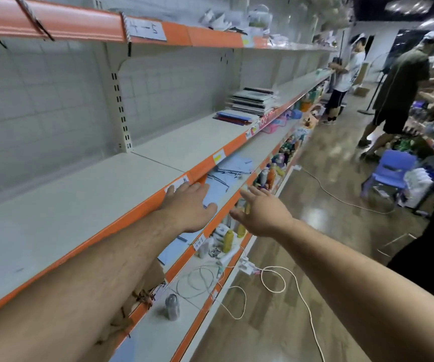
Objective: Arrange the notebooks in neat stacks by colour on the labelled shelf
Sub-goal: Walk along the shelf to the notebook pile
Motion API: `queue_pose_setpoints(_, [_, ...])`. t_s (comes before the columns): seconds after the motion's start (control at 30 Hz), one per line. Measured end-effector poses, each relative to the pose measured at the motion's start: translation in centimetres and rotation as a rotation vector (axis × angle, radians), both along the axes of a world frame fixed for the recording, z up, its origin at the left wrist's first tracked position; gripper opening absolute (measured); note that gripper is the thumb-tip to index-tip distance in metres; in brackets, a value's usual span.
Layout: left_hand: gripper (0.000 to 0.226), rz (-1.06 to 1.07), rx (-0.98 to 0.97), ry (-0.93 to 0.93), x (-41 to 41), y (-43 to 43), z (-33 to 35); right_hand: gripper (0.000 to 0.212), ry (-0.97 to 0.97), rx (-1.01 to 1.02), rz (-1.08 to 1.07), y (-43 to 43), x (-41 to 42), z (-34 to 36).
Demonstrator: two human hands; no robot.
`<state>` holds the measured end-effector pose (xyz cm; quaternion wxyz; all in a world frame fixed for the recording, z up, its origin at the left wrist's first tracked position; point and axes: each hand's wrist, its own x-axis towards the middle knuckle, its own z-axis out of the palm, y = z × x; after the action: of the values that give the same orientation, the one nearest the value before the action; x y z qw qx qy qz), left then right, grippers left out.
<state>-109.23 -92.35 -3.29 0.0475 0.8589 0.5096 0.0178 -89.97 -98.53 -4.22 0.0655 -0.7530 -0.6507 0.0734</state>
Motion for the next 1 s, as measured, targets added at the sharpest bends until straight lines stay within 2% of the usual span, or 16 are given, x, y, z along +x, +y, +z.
queue_pose_setpoints(0.53, [0.068, 0.004, 0.025, 0.059, 25.3, 7.9, 1.5, 0.077, -0.070, 0.005, -0.023, 7.7, 23.5, 2.3])
queue_pose_setpoints(0.8, [0.069, -0.056, 0.044, 0.052, 35.1, 16.2, 0.2, 0.077, -0.051, -0.007, -0.090, 14.0, 32.6, 1.5])
queue_pose_setpoints(1.0, [0.067, -0.134, 0.066, 0.030, 43.7, 24.9, 0.2, 0.074, -0.092, 0.017, -0.166, 22.0, 40.1, 1.2])
